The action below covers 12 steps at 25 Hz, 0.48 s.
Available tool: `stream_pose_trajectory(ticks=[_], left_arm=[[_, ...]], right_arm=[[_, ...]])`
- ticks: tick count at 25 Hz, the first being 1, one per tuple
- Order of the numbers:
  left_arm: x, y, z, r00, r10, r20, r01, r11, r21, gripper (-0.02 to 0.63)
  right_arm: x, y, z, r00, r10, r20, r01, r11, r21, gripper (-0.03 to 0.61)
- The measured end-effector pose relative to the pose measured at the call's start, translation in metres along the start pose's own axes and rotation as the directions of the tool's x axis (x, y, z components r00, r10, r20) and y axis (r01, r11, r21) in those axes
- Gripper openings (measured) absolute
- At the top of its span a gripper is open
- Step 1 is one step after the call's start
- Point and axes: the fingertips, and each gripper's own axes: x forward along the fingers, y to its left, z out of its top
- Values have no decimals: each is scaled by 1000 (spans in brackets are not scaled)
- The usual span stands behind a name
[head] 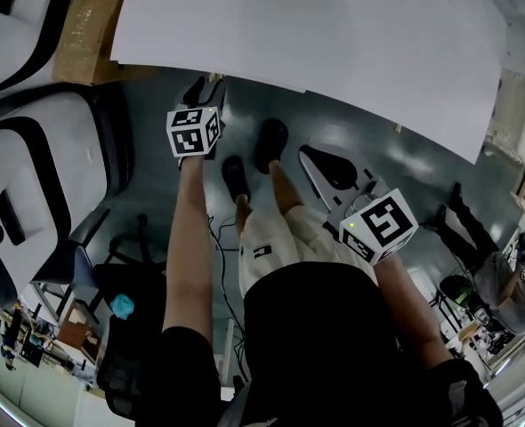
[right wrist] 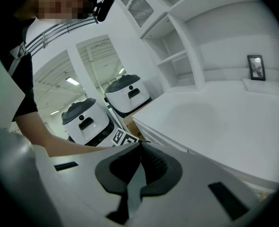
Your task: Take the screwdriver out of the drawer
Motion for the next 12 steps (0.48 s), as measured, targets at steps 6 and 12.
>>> stream_pose_trajectory(ticks=[6,12], left_arm=[[7,-2,3,1000,6,-9,-6,1000,8,176],[12,1,4,999,35,-4,-34,999,26,127]], right_arm=[[-4,-4,-4,1000,-5,-10,5,1000,12,18],[-6,-6,-7,1000,-3,-8,3,1000,20,18]])
